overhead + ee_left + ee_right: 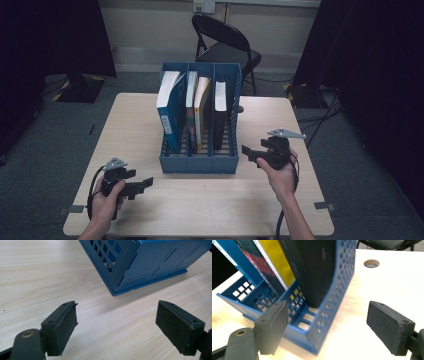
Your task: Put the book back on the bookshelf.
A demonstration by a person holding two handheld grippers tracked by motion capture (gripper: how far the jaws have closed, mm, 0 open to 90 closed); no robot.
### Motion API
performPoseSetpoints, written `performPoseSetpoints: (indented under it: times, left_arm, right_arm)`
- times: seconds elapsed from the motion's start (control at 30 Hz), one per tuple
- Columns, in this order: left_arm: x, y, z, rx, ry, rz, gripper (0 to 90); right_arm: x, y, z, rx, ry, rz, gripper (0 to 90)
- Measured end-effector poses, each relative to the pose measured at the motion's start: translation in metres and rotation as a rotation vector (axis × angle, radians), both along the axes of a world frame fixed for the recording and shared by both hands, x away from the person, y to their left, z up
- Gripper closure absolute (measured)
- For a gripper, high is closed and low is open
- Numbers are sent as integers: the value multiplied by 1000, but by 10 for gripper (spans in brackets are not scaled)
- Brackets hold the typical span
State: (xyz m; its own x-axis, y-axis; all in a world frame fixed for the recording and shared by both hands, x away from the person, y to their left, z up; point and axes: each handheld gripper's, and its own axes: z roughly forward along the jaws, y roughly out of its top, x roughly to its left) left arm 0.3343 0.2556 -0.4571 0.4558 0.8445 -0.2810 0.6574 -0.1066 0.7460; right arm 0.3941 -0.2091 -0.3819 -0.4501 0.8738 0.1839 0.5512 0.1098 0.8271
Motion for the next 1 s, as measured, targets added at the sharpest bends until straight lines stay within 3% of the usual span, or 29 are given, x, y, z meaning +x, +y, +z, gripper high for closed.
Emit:
performPoseSetpoints:
  times: [0.13, 0.27, 0.47, 0.63, 0.83, 1.0]
  left_arm:
    - [0, 2, 0, 1, 1, 4, 170]
    - [-1, 2, 0, 4, -2, 5, 170]
    - [0, 2, 0, 13, 0, 5, 170]
    - [-1, 2, -1, 14, 1, 2, 170]
    - [-1, 1, -2, 30, 8, -7, 170]
    - [1, -1, -3, 70, 18, -18, 168]
  right_arm:
    - [-16, -17, -6, -15, 9, -23, 166]
    - [-33, -39, -12, 21, 22, -67, 165]
    - [-58, -63, -28, -18, 46, -107, 166]
    - [-73, -84, -47, -62, 74, -175, 166]
    - [-79, -101, -67, -124, 107, -225, 171]
    - [-75, -106, -75, -129, 154, -243, 172]
